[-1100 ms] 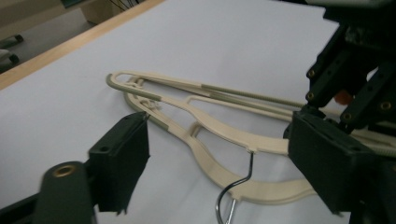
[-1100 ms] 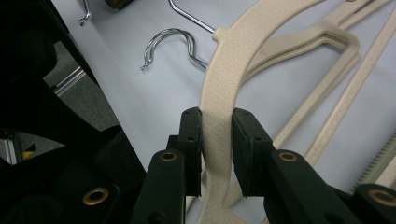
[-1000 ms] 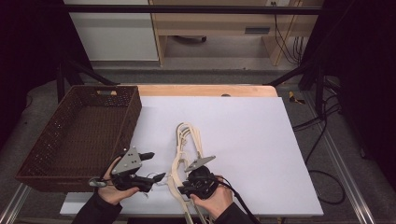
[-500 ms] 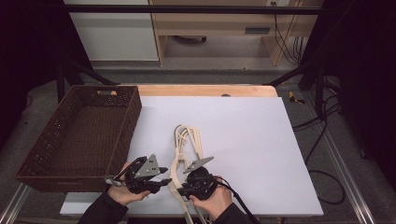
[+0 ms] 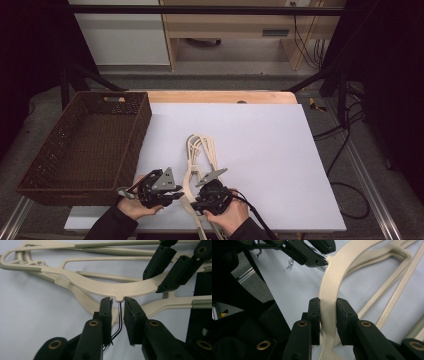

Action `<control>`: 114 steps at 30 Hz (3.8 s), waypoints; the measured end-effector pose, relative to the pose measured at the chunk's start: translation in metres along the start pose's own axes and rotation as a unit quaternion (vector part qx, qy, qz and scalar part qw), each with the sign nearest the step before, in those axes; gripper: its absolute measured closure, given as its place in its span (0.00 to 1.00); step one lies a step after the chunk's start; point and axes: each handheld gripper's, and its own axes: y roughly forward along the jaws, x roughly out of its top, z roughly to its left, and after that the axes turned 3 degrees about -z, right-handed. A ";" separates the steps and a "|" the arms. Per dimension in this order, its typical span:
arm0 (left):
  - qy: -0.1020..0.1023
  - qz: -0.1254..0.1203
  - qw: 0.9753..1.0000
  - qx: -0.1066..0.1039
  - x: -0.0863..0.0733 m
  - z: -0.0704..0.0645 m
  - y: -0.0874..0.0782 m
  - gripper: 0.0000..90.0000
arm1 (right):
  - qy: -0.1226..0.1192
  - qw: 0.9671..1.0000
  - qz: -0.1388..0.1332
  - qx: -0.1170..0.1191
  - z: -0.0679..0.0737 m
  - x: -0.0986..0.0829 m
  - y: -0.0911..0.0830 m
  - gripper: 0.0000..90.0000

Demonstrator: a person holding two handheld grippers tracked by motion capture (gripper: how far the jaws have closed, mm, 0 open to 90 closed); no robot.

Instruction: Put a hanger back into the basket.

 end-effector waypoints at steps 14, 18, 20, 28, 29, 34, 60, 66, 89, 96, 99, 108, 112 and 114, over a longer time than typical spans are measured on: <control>0.029 0.016 0.999 -0.003 0.002 -0.004 -0.001 0.91 | -0.009 1.000 0.012 0.004 0.001 -0.001 0.003 0.83; 0.026 0.011 1.000 -0.010 0.002 -0.003 -0.005 0.98 | -0.015 1.000 0.011 0.009 0.000 -0.002 0.003 0.83; 0.028 0.015 0.999 -0.008 0.003 -0.004 -0.004 0.98 | -0.017 1.000 0.012 0.011 0.001 -0.002 0.003 0.83; 0.029 0.022 0.999 -0.006 0.003 -0.005 -0.004 0.99 | -0.016 1.000 0.011 0.011 0.001 -0.003 0.005 0.83; 0.028 0.023 0.999 -0.004 0.004 -0.006 -0.004 0.99 | -0.017 1.000 0.010 0.011 0.001 -0.003 0.005 0.82; 0.019 0.019 1.000 -0.003 0.005 -0.005 -0.007 0.99 | -0.023 1.000 -0.001 0.003 0.001 -0.003 0.003 0.75; -0.031 -0.015 0.999 -0.005 0.016 -0.009 -0.018 0.96 | -0.125 0.985 -0.027 -0.118 0.026 -0.004 0.014 0.81; -0.093 -0.157 0.983 0.031 0.018 -0.004 -0.052 0.51 | -0.108 0.985 -0.042 -0.129 0.020 0.000 -0.005 0.83; -0.119 -0.217 0.963 0.107 0.009 0.010 -0.085 0.15 | -0.076 0.975 -0.118 -0.171 -0.038 0.005 -0.093 0.96; -0.097 -0.200 0.970 0.096 0.015 0.003 -0.079 0.18 | -0.091 0.983 -0.145 -0.066 -0.038 0.007 -0.108 0.96; -0.085 -0.187 0.975 0.089 0.019 0.000 -0.074 0.20 | -0.105 0.984 -0.144 -0.033 -0.033 0.009 -0.106 0.96; -0.040 -0.132 0.989 0.044 0.030 -0.010 -0.052 0.41 | -0.155 0.981 -0.108 0.047 -0.008 0.016 -0.084 0.96; -0.027 -0.122 0.992 0.033 0.032 -0.013 -0.049 0.52 | -0.165 0.979 -0.101 0.057 -0.002 0.017 -0.080 0.96; -0.023 -0.121 0.992 0.027 0.032 -0.014 -0.048 0.63 | -0.169 0.979 -0.100 0.059 -0.002 0.016 -0.080 0.96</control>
